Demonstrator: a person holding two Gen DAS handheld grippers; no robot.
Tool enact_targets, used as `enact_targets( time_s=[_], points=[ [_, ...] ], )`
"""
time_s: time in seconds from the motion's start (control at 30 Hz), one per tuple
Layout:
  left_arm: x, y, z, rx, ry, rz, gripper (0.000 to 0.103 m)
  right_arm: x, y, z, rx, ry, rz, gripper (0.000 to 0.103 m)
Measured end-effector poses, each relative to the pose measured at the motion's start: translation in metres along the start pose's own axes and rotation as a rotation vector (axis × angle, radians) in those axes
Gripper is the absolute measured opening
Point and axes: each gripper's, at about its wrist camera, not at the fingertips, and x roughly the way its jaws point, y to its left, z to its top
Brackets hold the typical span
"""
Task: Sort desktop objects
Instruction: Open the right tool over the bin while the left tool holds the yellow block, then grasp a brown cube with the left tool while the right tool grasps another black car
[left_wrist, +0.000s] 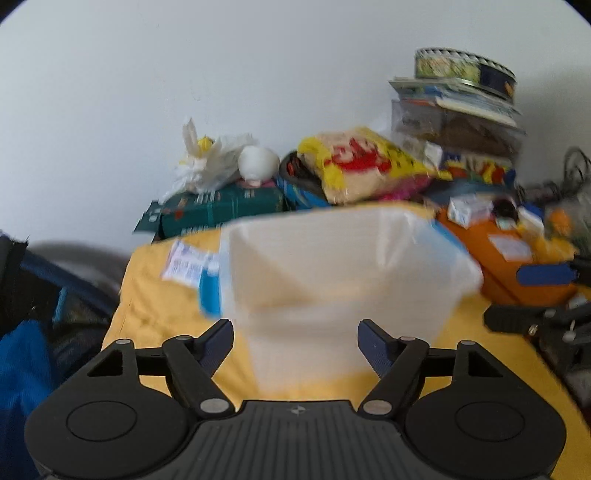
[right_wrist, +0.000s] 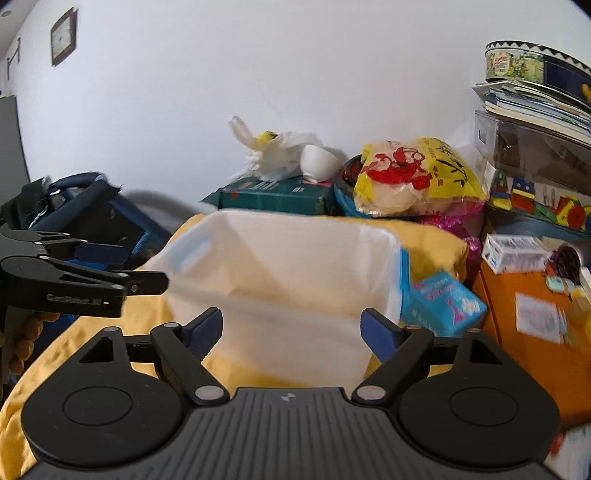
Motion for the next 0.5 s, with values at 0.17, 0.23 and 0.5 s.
enact_targets(
  time_s=[0.17, 0.23, 0.5],
  points=[
    [-0.02, 0.0, -0.068, -0.016, 0.115, -0.001, 0.077, -0.026, 0.016, -0.052, -0.02, 0.074, 0.014, 0.085],
    [-0.021, -0.004, -0.094, -0.012, 0.179, -0.004, 0.077, -0.03, 0.021, -0.072, -0.022, 0.117, 0.02, 0.085],
    [-0.027, -0.024, -0.14, -0.014, 0.26, -0.016, 0.077, -0.036, 0.04, -0.129, -0.014, 0.233, 0.004, 0.08]
  ],
)
